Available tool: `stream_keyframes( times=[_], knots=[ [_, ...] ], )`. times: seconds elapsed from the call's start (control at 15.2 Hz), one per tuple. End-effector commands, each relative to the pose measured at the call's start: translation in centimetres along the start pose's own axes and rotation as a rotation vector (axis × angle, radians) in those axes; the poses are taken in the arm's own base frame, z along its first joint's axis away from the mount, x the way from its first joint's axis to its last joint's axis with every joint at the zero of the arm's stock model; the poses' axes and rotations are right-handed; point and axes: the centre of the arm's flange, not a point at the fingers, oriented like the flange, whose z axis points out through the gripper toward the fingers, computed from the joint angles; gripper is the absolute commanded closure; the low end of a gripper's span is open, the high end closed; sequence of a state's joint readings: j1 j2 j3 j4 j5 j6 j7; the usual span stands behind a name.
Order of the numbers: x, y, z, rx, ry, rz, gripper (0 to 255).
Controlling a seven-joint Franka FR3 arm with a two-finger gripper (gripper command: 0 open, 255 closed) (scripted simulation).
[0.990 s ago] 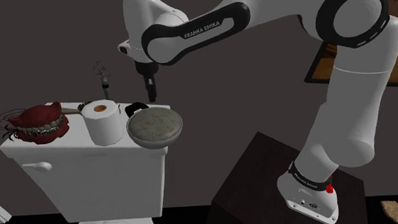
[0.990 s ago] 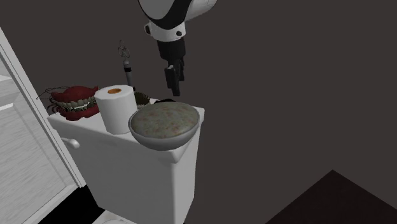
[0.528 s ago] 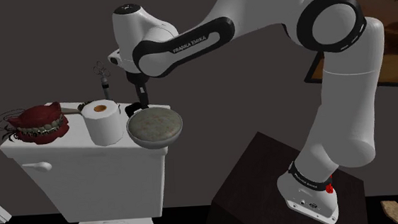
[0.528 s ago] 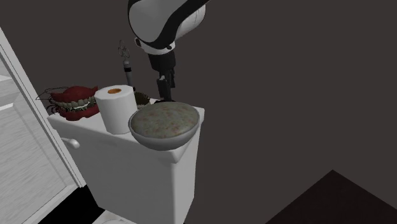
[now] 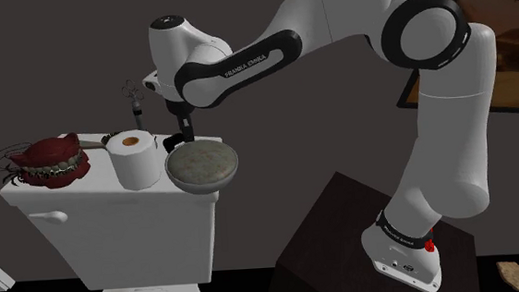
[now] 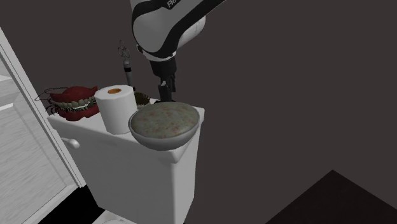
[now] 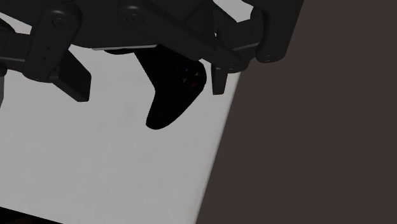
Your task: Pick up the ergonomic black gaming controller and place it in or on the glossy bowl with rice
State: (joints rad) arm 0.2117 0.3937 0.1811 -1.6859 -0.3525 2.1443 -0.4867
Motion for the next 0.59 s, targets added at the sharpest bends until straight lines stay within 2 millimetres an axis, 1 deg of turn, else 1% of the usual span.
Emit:
stream_keyframes(
  times=[0.0,0.07,0.13,0.53],
  knots=[
    [0.00,0.00,0.01,0.000,0.000,0.000,0],
    [0.00,0.00,0.00,0.000,0.000,0.000,0],
    [0.00,0.00,0.00,0.000,0.000,0.000,255],
    [0.00,0.00,0.01,0.000,0.000,0.000,255]
  ],
)
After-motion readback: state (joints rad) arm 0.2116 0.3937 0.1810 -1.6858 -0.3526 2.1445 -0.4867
